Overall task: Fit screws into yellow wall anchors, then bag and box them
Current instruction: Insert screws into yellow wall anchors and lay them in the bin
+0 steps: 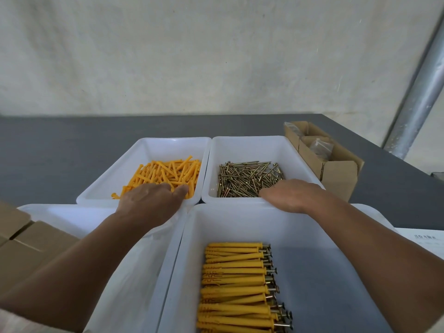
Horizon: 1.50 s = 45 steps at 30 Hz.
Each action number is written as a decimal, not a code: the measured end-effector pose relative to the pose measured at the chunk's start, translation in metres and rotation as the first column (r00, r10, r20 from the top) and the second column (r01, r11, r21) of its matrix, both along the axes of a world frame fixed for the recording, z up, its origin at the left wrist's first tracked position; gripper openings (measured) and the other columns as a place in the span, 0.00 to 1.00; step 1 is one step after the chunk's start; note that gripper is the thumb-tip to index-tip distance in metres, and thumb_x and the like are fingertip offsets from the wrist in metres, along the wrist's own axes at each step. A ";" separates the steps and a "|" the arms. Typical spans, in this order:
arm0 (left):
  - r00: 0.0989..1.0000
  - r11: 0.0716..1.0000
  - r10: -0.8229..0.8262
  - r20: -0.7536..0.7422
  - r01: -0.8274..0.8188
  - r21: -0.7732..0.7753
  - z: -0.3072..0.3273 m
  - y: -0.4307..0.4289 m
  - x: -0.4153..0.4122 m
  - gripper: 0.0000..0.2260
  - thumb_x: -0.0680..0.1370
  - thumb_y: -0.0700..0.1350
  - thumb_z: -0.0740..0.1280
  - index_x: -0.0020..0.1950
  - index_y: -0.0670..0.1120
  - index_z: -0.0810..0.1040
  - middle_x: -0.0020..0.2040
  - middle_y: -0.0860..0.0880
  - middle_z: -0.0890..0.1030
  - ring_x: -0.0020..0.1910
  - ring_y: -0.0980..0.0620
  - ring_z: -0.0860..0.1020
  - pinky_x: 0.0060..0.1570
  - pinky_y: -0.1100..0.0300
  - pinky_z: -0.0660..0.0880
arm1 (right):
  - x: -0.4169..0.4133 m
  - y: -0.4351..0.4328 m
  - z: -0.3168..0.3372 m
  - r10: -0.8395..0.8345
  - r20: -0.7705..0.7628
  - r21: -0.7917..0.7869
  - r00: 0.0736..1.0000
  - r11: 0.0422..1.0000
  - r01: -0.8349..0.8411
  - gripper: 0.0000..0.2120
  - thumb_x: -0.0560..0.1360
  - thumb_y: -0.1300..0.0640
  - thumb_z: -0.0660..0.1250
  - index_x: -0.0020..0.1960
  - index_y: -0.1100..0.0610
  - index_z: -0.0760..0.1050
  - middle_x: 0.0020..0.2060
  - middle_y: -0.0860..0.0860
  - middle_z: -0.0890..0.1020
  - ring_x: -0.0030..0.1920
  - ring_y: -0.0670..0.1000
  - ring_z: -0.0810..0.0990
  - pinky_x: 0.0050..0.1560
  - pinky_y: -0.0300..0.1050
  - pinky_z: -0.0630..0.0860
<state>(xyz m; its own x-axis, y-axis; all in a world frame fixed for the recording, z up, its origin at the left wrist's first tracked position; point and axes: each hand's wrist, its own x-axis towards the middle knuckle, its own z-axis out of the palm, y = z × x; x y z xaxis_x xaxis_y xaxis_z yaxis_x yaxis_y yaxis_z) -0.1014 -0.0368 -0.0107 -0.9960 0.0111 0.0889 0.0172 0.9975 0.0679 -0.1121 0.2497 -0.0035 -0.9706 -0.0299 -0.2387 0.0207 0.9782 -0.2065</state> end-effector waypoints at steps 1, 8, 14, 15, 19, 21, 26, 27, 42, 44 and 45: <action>1.000 1.000 0.004 -0.003 -0.004 0.026 -0.001 0.000 0.000 0.26 0.79 0.66 0.45 0.42 0.51 0.73 0.42 0.51 0.77 0.42 0.53 0.73 0.41 0.55 0.67 | -0.001 0.000 0.000 -0.001 -0.005 -0.002 1.000 1.000 0.001 0.18 0.74 0.38 0.50 0.42 0.50 0.71 0.42 0.48 0.74 0.46 0.51 0.74 0.44 0.48 0.67; 1.000 0.994 -0.011 0.003 0.011 0.109 0.000 0.000 0.000 0.25 0.80 0.65 0.47 0.56 0.58 0.80 0.46 0.52 0.78 0.48 0.50 0.73 0.49 0.54 0.72 | -0.003 -0.001 0.000 -0.006 -0.013 -0.051 1.000 0.999 0.006 0.15 0.73 0.43 0.52 0.36 0.50 0.69 0.37 0.48 0.74 0.40 0.49 0.73 0.37 0.46 0.64; 1.000 0.996 -0.011 -0.008 0.011 0.091 0.003 0.002 0.004 0.23 0.81 0.64 0.49 0.41 0.54 0.77 0.37 0.53 0.76 0.42 0.52 0.75 0.41 0.56 0.69 | -0.006 -0.002 0.002 -0.036 -0.019 -0.078 0.999 0.996 0.034 0.11 0.76 0.51 0.57 0.37 0.53 0.71 0.37 0.50 0.74 0.44 0.53 0.74 0.48 0.51 0.72; 1.000 0.995 -0.002 -0.018 0.004 0.103 0.003 0.002 0.004 0.24 0.81 0.64 0.50 0.39 0.52 0.77 0.37 0.52 0.77 0.40 0.53 0.75 0.39 0.57 0.69 | -0.006 -0.002 0.002 -0.049 -0.033 -0.098 0.998 0.994 0.045 0.10 0.76 0.51 0.58 0.40 0.54 0.73 0.39 0.50 0.74 0.45 0.54 0.74 0.51 0.51 0.74; 0.999 0.989 -0.003 -0.046 0.010 0.150 0.007 0.003 0.007 0.22 0.82 0.56 0.54 0.32 0.47 0.72 0.34 0.48 0.76 0.36 0.52 0.73 0.32 0.58 0.64 | -0.002 0.000 0.003 -0.037 -0.103 -0.157 0.994 0.987 0.020 0.11 0.75 0.51 0.60 0.38 0.54 0.75 0.38 0.50 0.77 0.42 0.52 0.75 0.44 0.50 0.73; 0.999 0.984 -0.030 -0.022 0.033 0.176 0.012 0.002 0.008 0.19 0.82 0.51 0.55 0.34 0.44 0.74 0.35 0.47 0.76 0.36 0.51 0.73 0.33 0.58 0.66 | 0.002 0.002 0.004 0.005 -0.131 -0.188 0.991 0.982 -0.030 0.12 0.77 0.49 0.60 0.39 0.51 0.76 0.38 0.46 0.77 0.43 0.50 0.75 0.44 0.47 0.72; 0.993 0.979 -0.113 0.015 0.109 0.171 0.023 0.003 0.012 0.14 0.80 0.42 0.55 0.43 0.42 0.79 0.42 0.47 0.80 0.42 0.50 0.75 0.41 0.57 0.72 | 0.009 0.000 0.008 0.060 -0.052 -0.214 0.997 0.974 -0.070 0.21 0.79 0.37 0.55 0.53 0.48 0.81 0.48 0.45 0.76 0.54 0.50 0.74 0.59 0.52 0.72; 0.994 0.977 -0.110 0.002 0.108 0.183 0.025 0.004 0.013 0.13 0.79 0.42 0.56 0.45 0.44 0.81 0.43 0.49 0.80 0.44 0.51 0.76 0.41 0.58 0.72 | 0.008 0.001 0.008 0.053 -0.053 -0.221 0.997 0.973 -0.064 0.22 0.79 0.37 0.56 0.46 0.50 0.81 0.45 0.46 0.76 0.51 0.51 0.75 0.55 0.50 0.72; 0.953 0.855 0.027 -0.301 0.134 0.500 0.040 0.025 0.027 0.08 0.72 0.38 0.71 0.47 0.51 0.79 0.40 0.55 0.80 0.39 0.57 0.77 0.33 0.66 0.69 | 0.009 -0.004 0.015 0.066 0.033 -0.179 0.997 0.982 -0.059 0.24 0.82 0.42 0.52 0.68 0.54 0.74 0.69 0.54 0.73 0.67 0.55 0.70 0.54 0.46 0.62; 0.945 0.815 0.026 -0.326 0.168 0.554 0.041 0.029 0.029 0.06 0.71 0.41 0.73 0.44 0.50 0.79 0.38 0.54 0.81 0.40 0.55 0.79 0.36 0.65 0.72 | 0.010 -0.003 0.016 0.086 0.040 -0.179 0.995 0.981 -0.078 0.23 0.82 0.43 0.52 0.68 0.54 0.74 0.69 0.54 0.72 0.67 0.55 0.70 0.53 0.45 0.61; 0.942 0.794 0.024 -0.335 0.186 0.578 0.041 0.031 0.030 0.06 0.71 0.42 0.74 0.43 0.50 0.79 0.37 0.55 0.81 0.40 0.56 0.79 0.37 0.65 0.72 | 0.010 -0.003 0.017 0.100 0.042 -0.183 0.994 0.979 -0.090 0.23 0.83 0.42 0.51 0.68 0.53 0.74 0.70 0.53 0.72 0.67 0.54 0.69 0.54 0.45 0.61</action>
<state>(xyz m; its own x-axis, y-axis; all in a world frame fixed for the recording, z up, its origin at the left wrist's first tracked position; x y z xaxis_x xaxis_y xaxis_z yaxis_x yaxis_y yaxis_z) -0.0717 -0.0054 0.0299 -0.9109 -0.0692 0.4067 0.2204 0.7517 0.6216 -0.1019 0.2466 0.0131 -0.9481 -0.1684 -0.2696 -0.0557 0.9230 -0.3807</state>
